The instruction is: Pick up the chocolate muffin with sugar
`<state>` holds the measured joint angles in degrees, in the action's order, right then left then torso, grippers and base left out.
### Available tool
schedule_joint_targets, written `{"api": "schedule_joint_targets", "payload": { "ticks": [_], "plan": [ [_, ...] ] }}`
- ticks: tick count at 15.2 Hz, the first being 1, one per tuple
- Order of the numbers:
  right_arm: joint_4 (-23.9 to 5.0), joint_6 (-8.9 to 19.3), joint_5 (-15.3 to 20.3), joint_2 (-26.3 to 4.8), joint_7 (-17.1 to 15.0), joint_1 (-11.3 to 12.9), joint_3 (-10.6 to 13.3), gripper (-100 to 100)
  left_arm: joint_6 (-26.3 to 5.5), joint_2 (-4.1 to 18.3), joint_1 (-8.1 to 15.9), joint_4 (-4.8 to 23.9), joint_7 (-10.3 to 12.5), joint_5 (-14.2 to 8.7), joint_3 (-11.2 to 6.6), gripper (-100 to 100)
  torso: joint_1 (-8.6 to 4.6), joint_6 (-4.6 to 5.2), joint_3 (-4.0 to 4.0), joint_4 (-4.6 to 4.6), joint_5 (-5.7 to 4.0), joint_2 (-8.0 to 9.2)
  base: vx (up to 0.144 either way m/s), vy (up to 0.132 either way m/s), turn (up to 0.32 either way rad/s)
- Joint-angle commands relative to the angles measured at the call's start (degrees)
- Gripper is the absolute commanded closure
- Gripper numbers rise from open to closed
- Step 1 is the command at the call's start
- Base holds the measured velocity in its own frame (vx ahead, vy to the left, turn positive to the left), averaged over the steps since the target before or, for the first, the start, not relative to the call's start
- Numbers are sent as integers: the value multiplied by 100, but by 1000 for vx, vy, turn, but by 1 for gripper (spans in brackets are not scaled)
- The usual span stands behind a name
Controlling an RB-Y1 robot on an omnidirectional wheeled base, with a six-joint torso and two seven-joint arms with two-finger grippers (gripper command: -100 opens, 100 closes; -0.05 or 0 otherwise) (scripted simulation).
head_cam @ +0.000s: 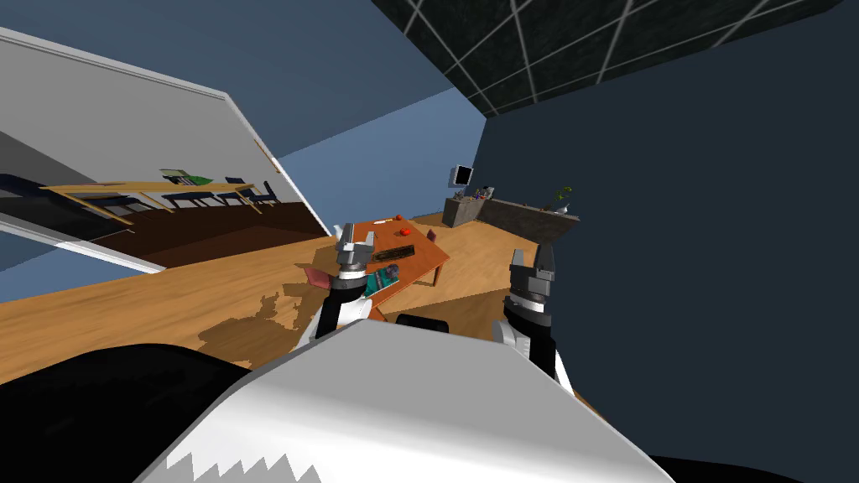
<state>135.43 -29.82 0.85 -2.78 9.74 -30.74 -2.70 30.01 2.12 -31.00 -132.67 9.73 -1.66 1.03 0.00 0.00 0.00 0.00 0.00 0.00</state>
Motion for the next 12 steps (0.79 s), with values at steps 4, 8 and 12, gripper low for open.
{"api": "schedule_joint_targets", "payload": {
  "ticks": [4, 8, 12],
  "plan": [
    [0, 0, 0, 0, 0, 0, 0, 0, -51, 472, 122, 421, 12, -17, -16, -100, 4, 1, 0, 0, 1, 1, -5, 4, -31],
    [0, 0, 0, 0, 0, 0, 0, 0, -127, 723, 305, 1006, 30, -43, -40, -100, 7, 2, 2, 0, 2, 3, -14, 9, -53],
    [0, 0, 0, 0, 0, 0, 0, 0, -175, 814, 420, 1440, 41, -60, -56, -100, 6, 1, 2, 1, 2, 4, -13, 6, -37]
  ]
}}
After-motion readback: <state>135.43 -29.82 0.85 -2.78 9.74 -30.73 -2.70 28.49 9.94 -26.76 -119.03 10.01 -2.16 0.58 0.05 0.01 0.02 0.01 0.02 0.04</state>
